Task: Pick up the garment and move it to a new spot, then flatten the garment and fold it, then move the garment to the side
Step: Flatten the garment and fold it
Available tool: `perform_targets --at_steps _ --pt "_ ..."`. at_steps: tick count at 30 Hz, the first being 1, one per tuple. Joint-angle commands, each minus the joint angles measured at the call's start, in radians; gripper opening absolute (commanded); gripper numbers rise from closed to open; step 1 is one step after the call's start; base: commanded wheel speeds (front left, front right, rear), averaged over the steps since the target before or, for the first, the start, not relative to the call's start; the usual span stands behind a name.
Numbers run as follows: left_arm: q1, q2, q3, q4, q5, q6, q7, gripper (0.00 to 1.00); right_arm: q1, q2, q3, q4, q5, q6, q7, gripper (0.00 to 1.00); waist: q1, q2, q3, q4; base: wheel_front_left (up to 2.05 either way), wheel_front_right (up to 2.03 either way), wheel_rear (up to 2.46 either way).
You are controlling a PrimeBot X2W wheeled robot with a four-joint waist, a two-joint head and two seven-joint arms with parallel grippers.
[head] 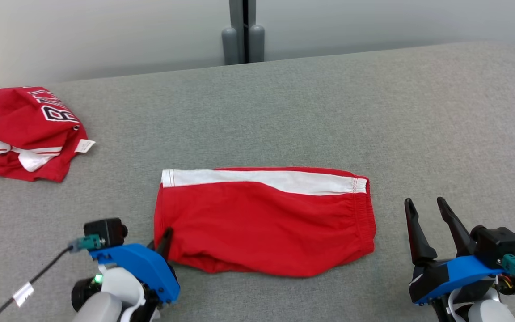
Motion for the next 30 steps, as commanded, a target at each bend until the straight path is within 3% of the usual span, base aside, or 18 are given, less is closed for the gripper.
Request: perform_targets --at_steps 1,5,6,7,9,19,25,30 --pt "0.021 -0.008 0.003 -0.007 -0.008 0.007 -0.01 0.0 0.013 -0.002 -0.002 -0.007 -0.003 0.0 0.005 1.0 0.0001 0.0001 -0.003 0.006 0.0 0.0 0.0" --pt "0.056 -0.042 0.009 -0.01 -0.021 0.018 -0.047 0.0 0.02 -0.002 0.0 -0.015 -0.006 0.0 0.017 1.0 0.0001 0.0001 -0.015 0.014 0.0 0.0 0.0" --pt "0.063 -0.052 0.014 -0.009 -0.025 0.019 -0.062 0.05 0.022 -0.002 0.0 -0.017 -0.006 0.0 0.019 1.0 0.0001 0.0001 -0.018 0.015 0.0 0.0 0.0" --pt "0.067 -0.057 0.015 -0.007 -0.023 0.023 -0.077 0.32 0.023 -0.002 0.0 -0.017 -0.007 0.0 0.021 1.0 0.0001 0.0001 -0.022 0.015 0.0 0.0 0.0" --pt "0.071 -0.066 0.017 -0.001 -0.006 0.028 -0.119 1.0 0.025 -0.002 -0.004 -0.018 -0.008 0.0 0.022 1.0 0.0001 0.0001 -0.028 0.016 0.0 0.0 0.0" --pt "0.037 -0.051 -0.006 -0.003 0.15 0.061 -0.352 1.0 0.047 -0.002 -0.024 -0.012 -0.024 0.0 0.042 1.0 0.0001 0.0001 -0.074 0.025 0.0 0.0 0.0" --pt "0.07 -0.042 -0.01 -0.022 0.2 0.081 -0.396 1.0 0.042 -0.002 -0.028 0.005 -0.063 0.0 0.091 1.0 0.0001 0.0001 -0.094 0.037 0.0 0.0 0.0" --pt "0.092 -0.036 -0.007 -0.031 0.216 0.091 -0.406 1.0 -0.003 -0.002 -0.026 0.043 -0.104 0.0 0.201 1.0 0.0001 0.0001 -0.093 0.063 0.0 0.0 0.0"
